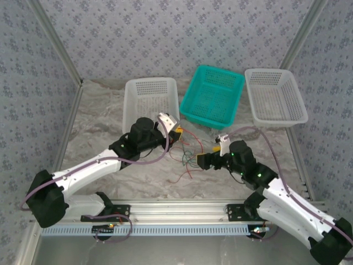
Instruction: Untangle the cables
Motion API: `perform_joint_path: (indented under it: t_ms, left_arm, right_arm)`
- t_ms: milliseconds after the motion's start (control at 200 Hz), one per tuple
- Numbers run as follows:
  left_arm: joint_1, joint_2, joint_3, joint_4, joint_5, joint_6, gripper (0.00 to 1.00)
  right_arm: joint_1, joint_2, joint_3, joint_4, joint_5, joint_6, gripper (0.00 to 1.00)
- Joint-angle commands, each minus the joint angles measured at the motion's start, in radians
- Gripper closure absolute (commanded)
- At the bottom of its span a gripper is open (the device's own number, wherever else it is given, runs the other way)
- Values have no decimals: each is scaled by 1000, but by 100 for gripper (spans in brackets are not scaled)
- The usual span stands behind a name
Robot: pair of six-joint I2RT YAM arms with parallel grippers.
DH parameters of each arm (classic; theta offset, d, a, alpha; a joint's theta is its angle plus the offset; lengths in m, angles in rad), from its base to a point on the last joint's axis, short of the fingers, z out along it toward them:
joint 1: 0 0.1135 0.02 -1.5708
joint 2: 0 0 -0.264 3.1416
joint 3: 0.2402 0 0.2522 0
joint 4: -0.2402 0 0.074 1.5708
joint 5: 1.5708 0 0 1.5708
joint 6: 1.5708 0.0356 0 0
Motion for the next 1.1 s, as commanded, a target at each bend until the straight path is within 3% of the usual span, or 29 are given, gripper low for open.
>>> perform_joint_path:
  t_ms: [0, 85, 260, 450, 495, 585, 650, 779, 874, 944, 1099]
  left_arm:
    - [-6, -32, 36, -26, -18, -2, 100]
    - [-6, -42, 33, -27, -18, -7, 100]
    - [-6, -57, 0, 28, -27, -56, 100]
    - [2, -73, 75, -43, -65, -161, 100]
    - [7, -67, 103, -73, -70, -162, 100]
    - [20, -64, 134, -98, -74, -175, 100]
    - [36, -82, 141, -85, -65, -215, 100]
    - [106, -89, 203, -108, -49, -358, 100]
    - [131, -87, 269, -144, -35, -372, 100]
    - [135, -87, 304, -155, -13, -368, 100]
    - [137, -99, 356, -184, -30, -385, 100]
  right_arm:
    - [2, -24, -35, 161, -123, -89, 5]
    - [14, -9, -77, 360, -148, -142, 5]
    - [99, 138, -174, 756, 195, -281, 5]
    - [111, 396, -174, 907, 215, -404, 14]
    - [110, 457, -161, 918, 217, -406, 19]
    - [113, 562, -89, 834, 244, -376, 41]
    - [120, 622, -63, 791, 284, -324, 52]
    - [113, 703, -77, 821, 396, -226, 62]
    - [98, 735, -65, 749, 489, -178, 75]
    - [72, 740, -87, 754, 488, -143, 82]
    - [27, 726, -120, 755, 474, -93, 82]
